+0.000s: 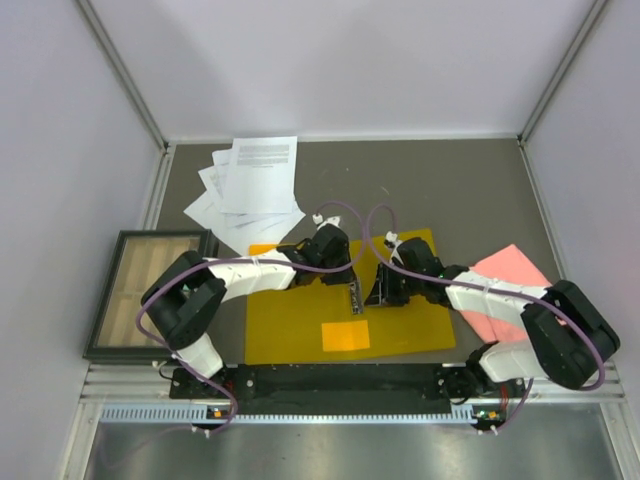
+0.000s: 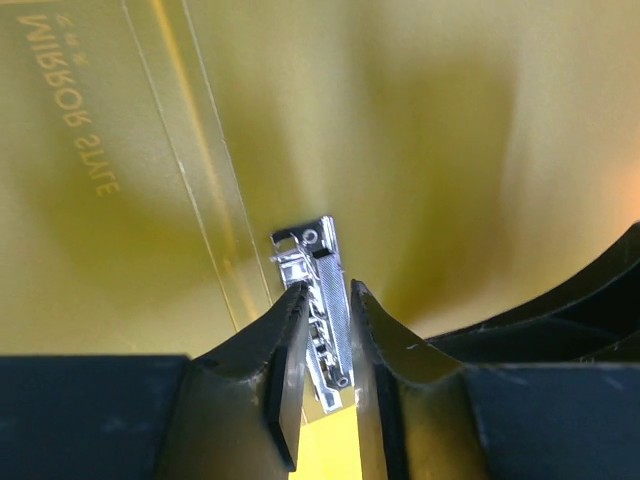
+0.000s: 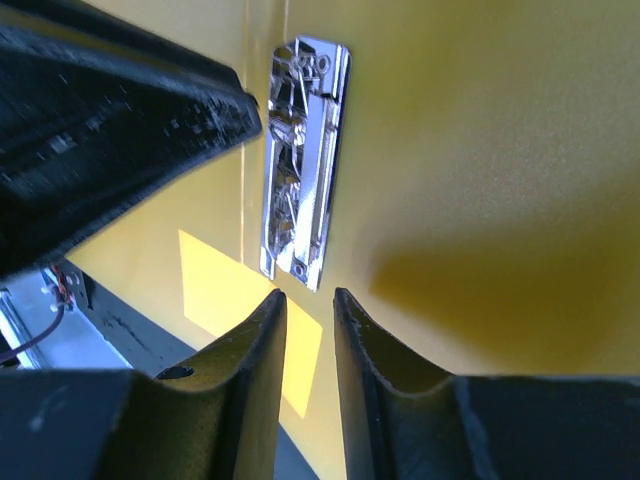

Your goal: Put the files into the folder

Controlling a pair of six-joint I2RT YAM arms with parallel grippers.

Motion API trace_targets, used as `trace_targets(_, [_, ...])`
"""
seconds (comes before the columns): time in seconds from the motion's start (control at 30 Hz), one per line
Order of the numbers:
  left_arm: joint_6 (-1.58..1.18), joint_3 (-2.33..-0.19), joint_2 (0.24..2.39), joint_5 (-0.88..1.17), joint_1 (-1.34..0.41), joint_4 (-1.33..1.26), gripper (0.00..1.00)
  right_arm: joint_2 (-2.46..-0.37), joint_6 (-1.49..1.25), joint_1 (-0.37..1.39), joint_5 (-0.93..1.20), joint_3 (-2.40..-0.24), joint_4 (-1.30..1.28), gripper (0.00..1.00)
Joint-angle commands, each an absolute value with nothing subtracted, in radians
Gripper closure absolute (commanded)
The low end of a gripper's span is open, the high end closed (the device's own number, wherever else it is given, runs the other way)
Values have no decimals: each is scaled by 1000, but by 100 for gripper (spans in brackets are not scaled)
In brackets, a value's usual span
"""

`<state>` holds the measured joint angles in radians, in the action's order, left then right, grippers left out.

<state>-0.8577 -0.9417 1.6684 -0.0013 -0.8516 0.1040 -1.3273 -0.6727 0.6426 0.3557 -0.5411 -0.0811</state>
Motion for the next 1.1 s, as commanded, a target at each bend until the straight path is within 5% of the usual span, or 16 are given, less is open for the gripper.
trace_targets(0.0, [-854,-980,1680,-60,-851,117,73,-1348,-684,652,384,-532,26,74])
trace_targets(0.5, [-865,-983,1738,-89,-859,129,75,-1397,-686,653,408,-526,67,75])
trace_targets(0.77, [-874,-973,1743,-98,-859,123,86,-1436,-696,652,457,-523,121,77])
trace_targets(0.9, [-891,-947,1730,-106,-859,109,99,-1457,-713,653,506,-512,175,69])
trace_targets(1.07, [-919,-933,1712,-140,-861,117,100,-1496,-721,652,532,-509,210,70])
